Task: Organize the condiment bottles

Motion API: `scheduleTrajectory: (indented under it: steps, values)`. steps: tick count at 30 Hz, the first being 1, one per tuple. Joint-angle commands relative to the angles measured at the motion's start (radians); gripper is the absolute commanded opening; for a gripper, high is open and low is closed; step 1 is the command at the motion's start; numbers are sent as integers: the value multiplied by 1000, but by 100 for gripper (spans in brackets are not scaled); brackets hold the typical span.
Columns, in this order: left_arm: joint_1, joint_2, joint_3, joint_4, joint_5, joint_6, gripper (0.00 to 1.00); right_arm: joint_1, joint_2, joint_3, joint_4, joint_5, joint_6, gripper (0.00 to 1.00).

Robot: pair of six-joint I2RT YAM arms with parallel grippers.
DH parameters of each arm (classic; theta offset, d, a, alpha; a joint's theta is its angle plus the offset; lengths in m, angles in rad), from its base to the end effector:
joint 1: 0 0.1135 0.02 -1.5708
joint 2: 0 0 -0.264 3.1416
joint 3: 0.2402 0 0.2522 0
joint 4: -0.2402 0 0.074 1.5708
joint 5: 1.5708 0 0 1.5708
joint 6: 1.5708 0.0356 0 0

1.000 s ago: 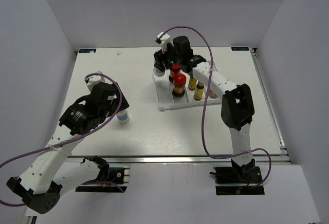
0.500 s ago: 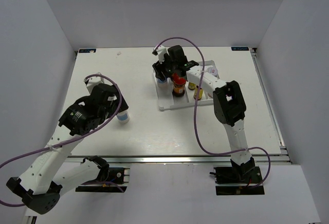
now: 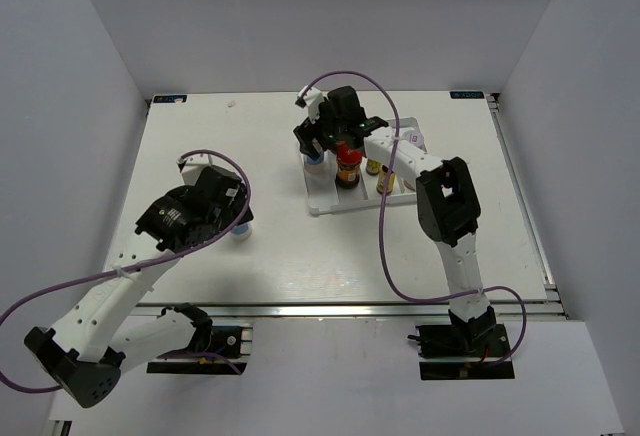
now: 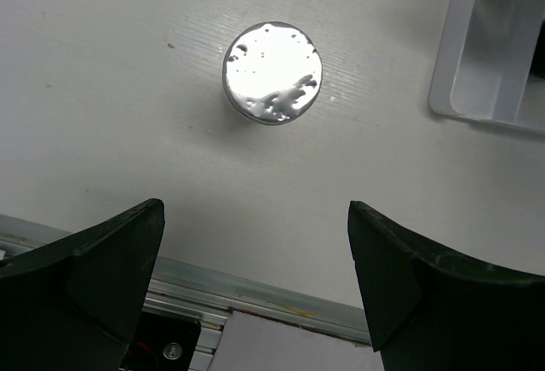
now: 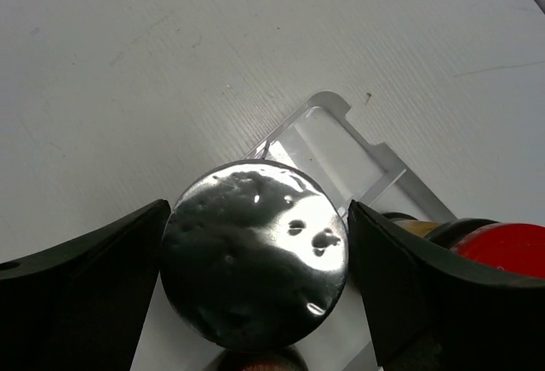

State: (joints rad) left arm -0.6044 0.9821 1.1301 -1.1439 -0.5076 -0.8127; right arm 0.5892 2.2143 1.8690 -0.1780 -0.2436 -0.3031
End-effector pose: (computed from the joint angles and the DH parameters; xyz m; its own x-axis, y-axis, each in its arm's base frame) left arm 0.1448 -0.0790 0.3403 -0.6775 -0.3033 -0.6701 -0.3095 0.9440 -0.1144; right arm 0.4302 0.2979 0.2440 -0.1837 -0.4712 -0.8627 -0.8045 0.5764 -0.1435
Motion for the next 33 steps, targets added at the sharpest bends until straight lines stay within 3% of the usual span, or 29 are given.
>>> scheduleTrajectory:
  steps: [1, 9, 17, 26, 33]
  values:
    - [-3, 26, -15, 18, -43, -2, 98, -2, -106, 16, 23, -40, -28, 89]
    - [-3, 90, -21, 79, -77, 17, 98, -2, -254, -37, 0, -184, -33, 89]
    - [9, 159, -39, 145, -126, 49, 98, -9, -389, -88, -2, -207, 12, 88]
    - [104, 251, -44, 279, -49, 130, 94, -103, -587, -278, 64, -355, 68, 88]
    - [115, 276, -88, 311, -17, 129, 91, -146, -676, -375, 89, -353, 85, 88]
